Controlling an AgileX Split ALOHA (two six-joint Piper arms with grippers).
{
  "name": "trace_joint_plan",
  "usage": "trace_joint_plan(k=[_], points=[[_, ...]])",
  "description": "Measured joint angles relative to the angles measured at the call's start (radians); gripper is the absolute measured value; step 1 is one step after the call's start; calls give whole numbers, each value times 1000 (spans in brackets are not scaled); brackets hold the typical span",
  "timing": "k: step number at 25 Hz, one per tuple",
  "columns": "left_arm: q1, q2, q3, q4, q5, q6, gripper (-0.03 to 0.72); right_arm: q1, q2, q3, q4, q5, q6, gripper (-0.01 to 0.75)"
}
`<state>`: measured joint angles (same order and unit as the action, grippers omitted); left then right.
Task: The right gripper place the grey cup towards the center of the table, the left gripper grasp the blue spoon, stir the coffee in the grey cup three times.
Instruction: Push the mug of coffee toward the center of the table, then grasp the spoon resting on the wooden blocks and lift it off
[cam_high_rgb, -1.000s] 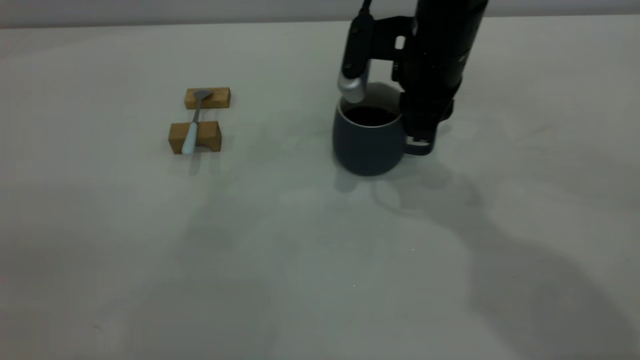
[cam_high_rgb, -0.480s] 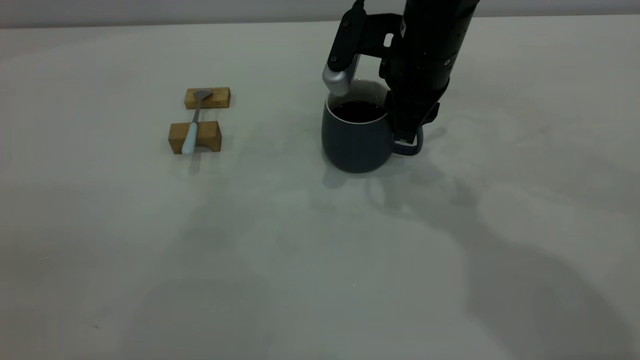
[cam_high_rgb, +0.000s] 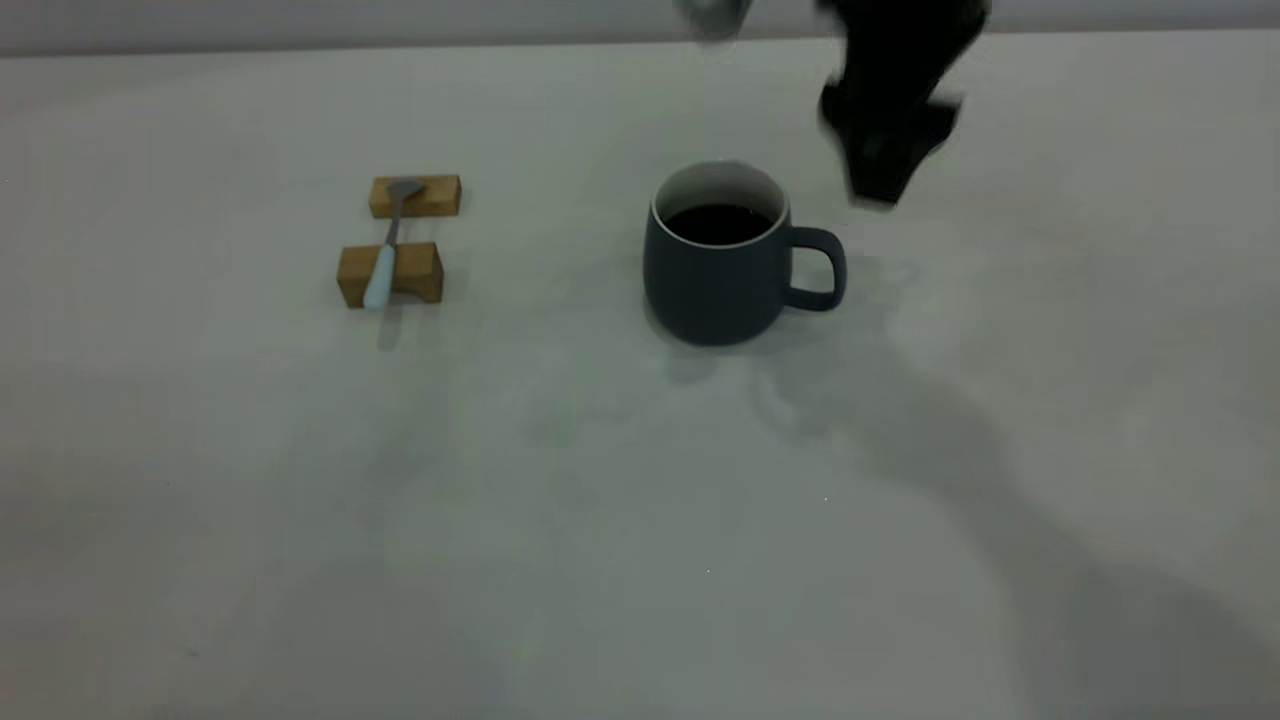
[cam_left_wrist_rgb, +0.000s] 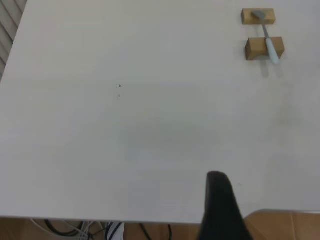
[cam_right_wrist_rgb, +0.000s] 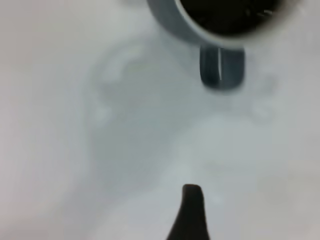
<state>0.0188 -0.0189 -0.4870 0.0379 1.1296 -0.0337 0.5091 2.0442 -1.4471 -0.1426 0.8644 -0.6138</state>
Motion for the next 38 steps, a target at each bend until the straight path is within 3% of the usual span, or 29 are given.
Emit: trace_joint_plan(k=[6,8,15,25,27,34,38], points=[[0,0,0,0,0,0,560,0,-265,0,16,296,165,687],[0,0,0,0,0,0,560,0,-349,1,21,338,218,654],[0,0,0,0,0,0,560,0,-665,127,107,359,341,594],[0,0,0,0,0,0,560,-4,-1174,541,159,373,434,592],[0,0,0,0,0,0,560,-36,-1294,626,172,373,438,592],[0,0,0,0,1,0,560,-268,-1729,871,196,368,447,592],[0,0,0,0,1,0,560,-343,-1891,952,196,300,453,592]])
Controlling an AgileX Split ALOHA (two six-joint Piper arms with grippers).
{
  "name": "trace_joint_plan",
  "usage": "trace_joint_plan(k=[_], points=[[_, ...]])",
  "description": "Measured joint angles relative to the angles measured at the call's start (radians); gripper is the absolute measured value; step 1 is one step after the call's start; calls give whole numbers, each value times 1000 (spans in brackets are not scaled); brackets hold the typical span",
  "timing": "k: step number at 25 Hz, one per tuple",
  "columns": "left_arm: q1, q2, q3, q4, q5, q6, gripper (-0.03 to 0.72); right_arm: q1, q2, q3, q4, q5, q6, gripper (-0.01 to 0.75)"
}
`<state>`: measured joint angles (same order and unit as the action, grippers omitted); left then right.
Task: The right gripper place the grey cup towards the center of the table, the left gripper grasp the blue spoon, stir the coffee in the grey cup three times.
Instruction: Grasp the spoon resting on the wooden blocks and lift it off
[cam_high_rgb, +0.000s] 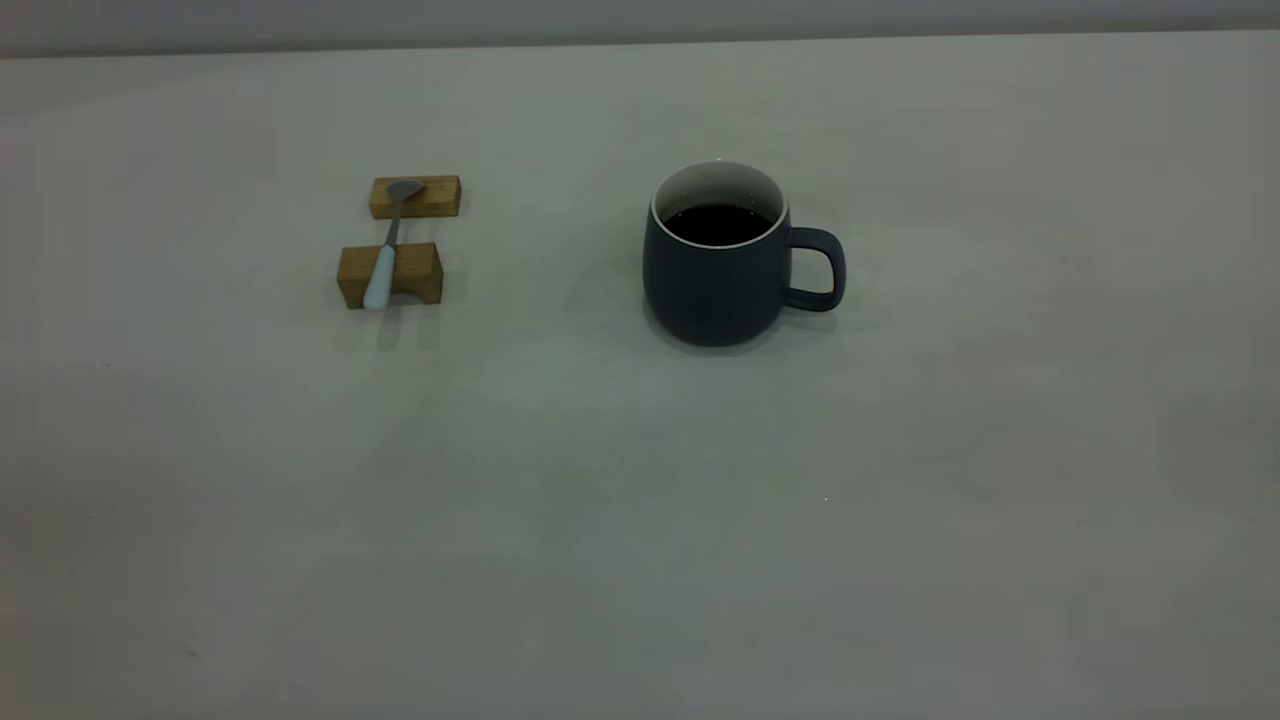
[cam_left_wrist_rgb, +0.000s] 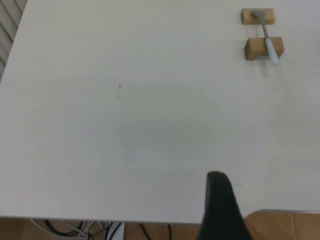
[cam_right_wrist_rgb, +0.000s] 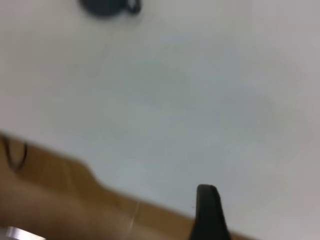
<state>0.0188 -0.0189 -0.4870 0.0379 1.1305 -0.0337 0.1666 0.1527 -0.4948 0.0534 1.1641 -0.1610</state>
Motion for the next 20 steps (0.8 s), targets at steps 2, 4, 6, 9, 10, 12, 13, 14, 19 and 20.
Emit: trace_joint_plan(k=[2,4,6,9,10,12,13,14,19,20], points=[[0,0,0,0,0,0,560,-30,-51,20,0,-19,15,592],[0,0,0,0,0,0,560,-57,-79,25,0,-28,26,592],[0,0,0,0,0,0,560,-80,-101,25,-2,-30,30,592],[0,0,0,0,0,0,560,-112,-130,25,0,-30,35,592],[0,0,0,0,0,0,560,-120,-132,25,2,-30,40,592],[0,0,0,0,0,0,560,-129,-133,25,3,-30,48,592],[0,0,0,0,0,0,560,-129,-133,25,3,-30,49,592],[0,0,0,0,0,0,560,-129,-133,25,3,-30,51,592],[0,0,0,0,0,0,560,-132,-133,25,3,-30,52,592],[0,0,0,0,0,0,560,-132,-133,25,3,-30,53,592]])
